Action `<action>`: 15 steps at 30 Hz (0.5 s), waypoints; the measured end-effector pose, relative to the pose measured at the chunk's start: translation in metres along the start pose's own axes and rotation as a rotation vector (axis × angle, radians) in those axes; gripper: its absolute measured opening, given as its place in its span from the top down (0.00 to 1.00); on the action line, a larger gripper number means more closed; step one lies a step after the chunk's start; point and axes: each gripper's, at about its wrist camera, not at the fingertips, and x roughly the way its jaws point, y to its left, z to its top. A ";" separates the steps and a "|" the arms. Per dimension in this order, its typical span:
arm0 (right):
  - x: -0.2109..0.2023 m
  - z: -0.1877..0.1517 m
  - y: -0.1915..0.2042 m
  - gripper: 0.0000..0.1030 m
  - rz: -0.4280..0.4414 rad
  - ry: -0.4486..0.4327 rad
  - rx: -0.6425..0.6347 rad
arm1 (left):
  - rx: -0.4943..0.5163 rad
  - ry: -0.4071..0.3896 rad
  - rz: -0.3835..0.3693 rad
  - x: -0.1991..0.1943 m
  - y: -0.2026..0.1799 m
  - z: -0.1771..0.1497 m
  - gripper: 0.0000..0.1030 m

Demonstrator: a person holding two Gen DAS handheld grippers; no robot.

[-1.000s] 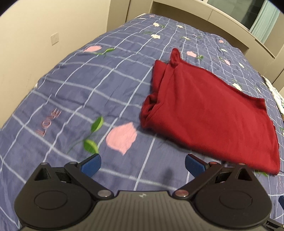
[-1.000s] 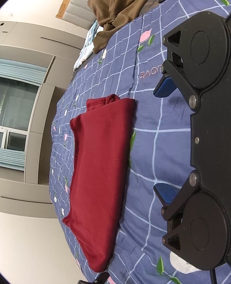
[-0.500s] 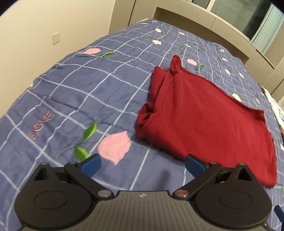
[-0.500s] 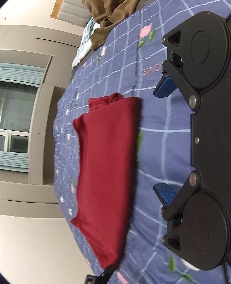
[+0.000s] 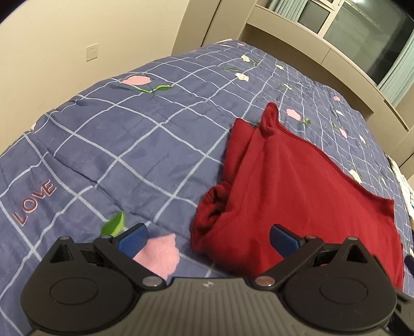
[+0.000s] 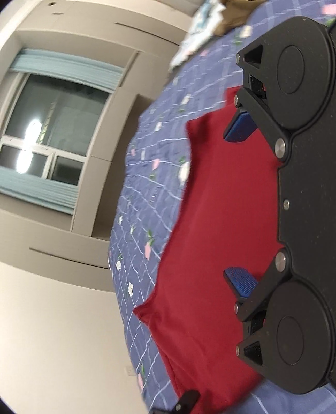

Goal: Fold small clothes
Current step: 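Grasp the folded sweater edge with the left gripper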

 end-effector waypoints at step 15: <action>0.026 -0.014 0.032 0.01 -0.052 0.006 -0.201 | -0.055 -0.063 -0.144 0.000 0.013 -0.001 0.36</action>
